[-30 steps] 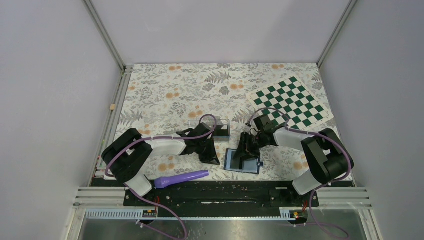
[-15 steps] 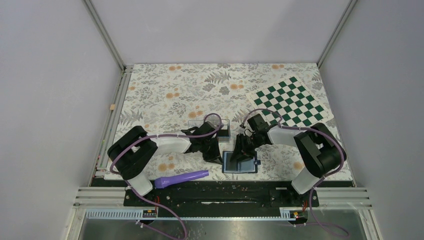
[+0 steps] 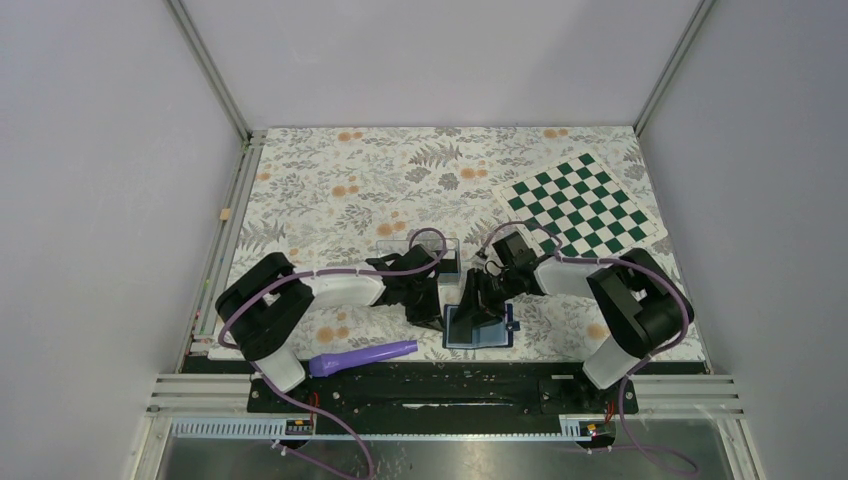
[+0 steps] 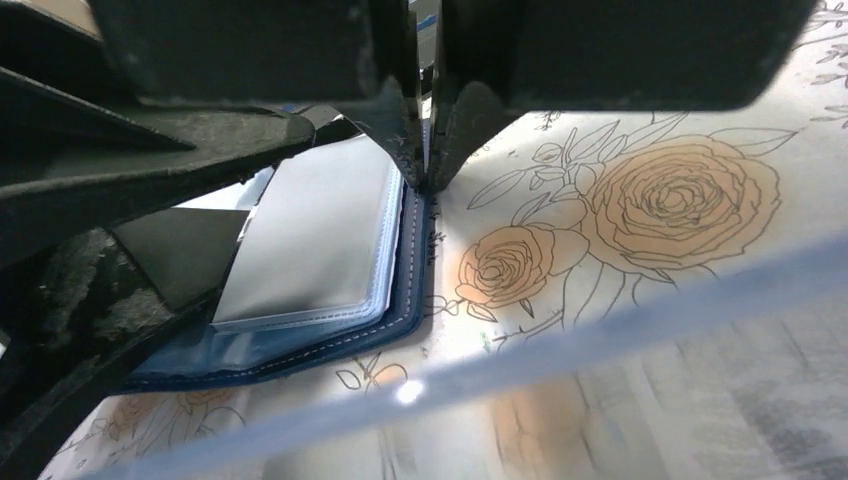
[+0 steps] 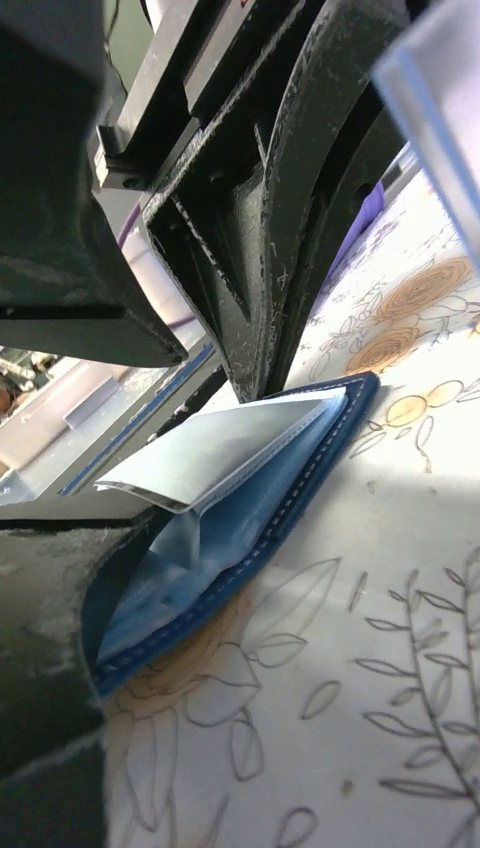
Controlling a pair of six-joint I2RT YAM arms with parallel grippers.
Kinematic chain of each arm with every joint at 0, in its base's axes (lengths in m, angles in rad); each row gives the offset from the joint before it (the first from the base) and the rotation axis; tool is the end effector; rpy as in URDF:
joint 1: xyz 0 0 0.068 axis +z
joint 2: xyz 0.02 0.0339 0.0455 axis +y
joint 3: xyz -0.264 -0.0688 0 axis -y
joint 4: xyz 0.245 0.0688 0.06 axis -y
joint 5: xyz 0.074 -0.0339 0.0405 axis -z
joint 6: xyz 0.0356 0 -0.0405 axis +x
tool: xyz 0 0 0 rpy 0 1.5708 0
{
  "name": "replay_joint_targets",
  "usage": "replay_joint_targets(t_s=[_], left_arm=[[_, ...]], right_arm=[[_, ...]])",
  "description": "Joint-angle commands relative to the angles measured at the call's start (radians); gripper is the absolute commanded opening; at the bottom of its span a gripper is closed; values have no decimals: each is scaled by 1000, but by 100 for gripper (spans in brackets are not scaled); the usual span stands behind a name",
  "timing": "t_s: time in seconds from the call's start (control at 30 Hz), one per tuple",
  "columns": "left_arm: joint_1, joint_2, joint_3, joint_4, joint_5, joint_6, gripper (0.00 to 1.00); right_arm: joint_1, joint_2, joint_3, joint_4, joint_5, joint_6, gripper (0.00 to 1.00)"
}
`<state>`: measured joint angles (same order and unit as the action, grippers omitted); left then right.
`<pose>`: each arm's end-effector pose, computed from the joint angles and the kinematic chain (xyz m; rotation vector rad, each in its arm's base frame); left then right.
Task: Put the credit cards into the card holder
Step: Insert the credit card into the card holder.
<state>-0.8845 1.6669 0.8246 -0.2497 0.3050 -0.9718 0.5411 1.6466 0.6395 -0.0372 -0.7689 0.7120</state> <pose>0.1837 -0.2411 0.1376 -0.0183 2.9765 -0.8552 0.2201 0.1611 0.1156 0.0648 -2.7978 -1.3514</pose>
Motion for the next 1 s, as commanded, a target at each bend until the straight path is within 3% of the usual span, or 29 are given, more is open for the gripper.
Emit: replay_joint_targets(t_s=[0.0,0.17,0.37,0.6,0.9,0.97], left_arm=[[-22,-56,59,-48,-82,25,11],[-21,-71,77,-99,-109,39,28],[-16,-87,52,-24,-63,17,45],[1,-84,-20,180,44,-36,51],[3,-5,-21,245,83,-61,53],[1,14,-17,257,90,-67,53]], right_arm=[[33,-78,42,-199,148,-109,57],[35,-130,78,-318,222,-168,63],[35,-148,93,-369,247,-193,65],[36,-171,125,-462,298,-237,70],[34,-150,165,-564,402,-312,72],[35,-138,165,-574,425,-324,68]])
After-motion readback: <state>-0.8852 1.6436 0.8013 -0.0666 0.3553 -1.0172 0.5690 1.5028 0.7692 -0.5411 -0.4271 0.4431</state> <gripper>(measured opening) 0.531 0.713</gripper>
